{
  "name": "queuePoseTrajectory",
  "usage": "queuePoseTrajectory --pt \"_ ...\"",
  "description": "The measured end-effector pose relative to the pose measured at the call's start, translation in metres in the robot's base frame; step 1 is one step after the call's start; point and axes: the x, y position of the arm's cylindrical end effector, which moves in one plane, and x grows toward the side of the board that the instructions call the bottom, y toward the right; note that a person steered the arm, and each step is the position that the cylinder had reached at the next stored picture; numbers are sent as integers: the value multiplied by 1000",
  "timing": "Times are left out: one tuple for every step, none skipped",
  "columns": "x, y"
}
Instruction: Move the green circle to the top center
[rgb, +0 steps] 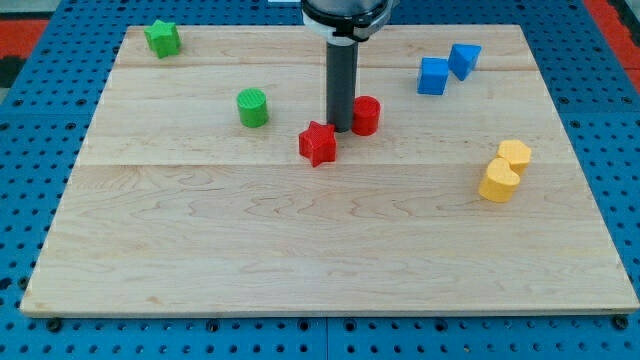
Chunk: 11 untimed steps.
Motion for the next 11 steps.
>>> queuePoseTrajectory --pt "0 -12" --pt "-3 -31" --pt "-12 -54" --pt "-11 -74" --pt "-10 -110" --pt "-6 -166" --pt "-11 -182" --pt "-41 -176" --pt "-72 -123" --pt "-93 -119" --pt "-97 -140"
